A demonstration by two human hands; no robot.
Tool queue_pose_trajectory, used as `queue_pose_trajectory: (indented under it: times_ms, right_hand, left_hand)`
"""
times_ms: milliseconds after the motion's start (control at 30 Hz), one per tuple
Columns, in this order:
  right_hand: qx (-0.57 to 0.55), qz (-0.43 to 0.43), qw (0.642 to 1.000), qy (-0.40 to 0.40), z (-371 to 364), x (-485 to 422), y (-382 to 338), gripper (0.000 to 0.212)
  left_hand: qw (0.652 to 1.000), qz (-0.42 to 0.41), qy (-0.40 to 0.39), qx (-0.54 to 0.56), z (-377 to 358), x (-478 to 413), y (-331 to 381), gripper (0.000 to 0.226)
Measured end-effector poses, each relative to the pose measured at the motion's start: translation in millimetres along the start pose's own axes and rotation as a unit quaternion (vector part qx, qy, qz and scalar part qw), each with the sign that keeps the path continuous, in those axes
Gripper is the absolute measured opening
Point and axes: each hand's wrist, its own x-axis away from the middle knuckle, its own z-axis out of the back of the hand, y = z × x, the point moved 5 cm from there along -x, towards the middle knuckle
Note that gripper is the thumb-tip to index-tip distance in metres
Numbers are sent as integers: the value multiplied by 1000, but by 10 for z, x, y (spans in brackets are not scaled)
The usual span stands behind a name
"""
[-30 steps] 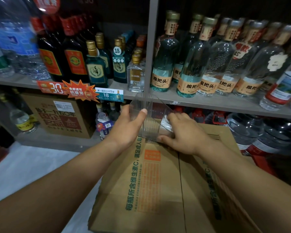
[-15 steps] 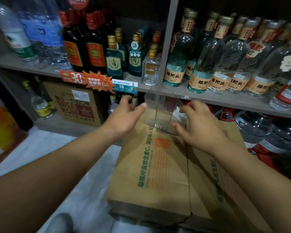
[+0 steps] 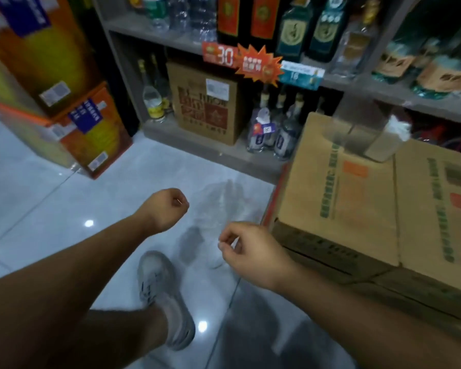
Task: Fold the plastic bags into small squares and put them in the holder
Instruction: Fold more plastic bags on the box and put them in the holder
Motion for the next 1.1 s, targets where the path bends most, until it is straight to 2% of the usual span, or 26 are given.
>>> queue_pose_trajectory:
  times_ms: [167, 267, 333, 367, 433, 467, 533, 633, 667, 800, 867, 933, 1100]
  right_hand:
    - [-69, -187, 976, 83, -688, -420, 749, 25]
    - [-69, -240, 959, 134, -783, -758, 956, 40]
    - [-65, -259, 951, 156, -816, -1014, 1025, 51]
    - [-62, -271, 947, 158, -862, -1126, 1091, 57]
    - [-70, -291, 943, 146, -978, -1317, 1229, 63]
    - [-87, -302, 939, 138, -1034, -1379, 1307, 61]
    - [-119, -321, 931, 129, -1128, -1426, 1449, 42]
    - [-106, -306, 937, 132, -1132, -1389, 1508, 6]
    - [-106, -289, 941, 140, -1102, -1362, 1475, 3]
    - [-92, -178, 962, 186, -857, -1263, 1197, 28]
    - [-81, -119, 966, 213, -657, -1205, 956, 30]
    - [-82, -74, 967, 229, -430, -1146, 656, 19]
    - [-128, -12, 952, 278, 242, -820, -82, 13]
  left_hand:
    - [996, 72, -21, 39, -416, -168, -722, 13]
    - [991, 105, -33, 70, -678, -324, -872, 35]
    - [982, 124, -37, 134, -829, -429, -838, 52]
    - [969, 145, -34, 196, -901, -474, -816, 58]
    - [913, 210, -35, 348, -1044, -550, -780, 64]
    - [885, 230, -40, 402, -1112, -575, -750, 65]
    - [873, 229, -50, 427, -1218, -621, -696, 65]
    - [873, 222, -32, 434, -1297, -667, -707, 57]
    - [869, 221, -22, 443, -1293, -666, -713, 50]
    - [872, 175, 12, 457, -1096, -568, -548, 8]
    - [877, 136, 33, 460, -862, -512, -377, 10]
    - [883, 99, 47, 457, -582, -457, -168, 13]
    - [890, -23, 70, 450, 143, -60, 567, 6]
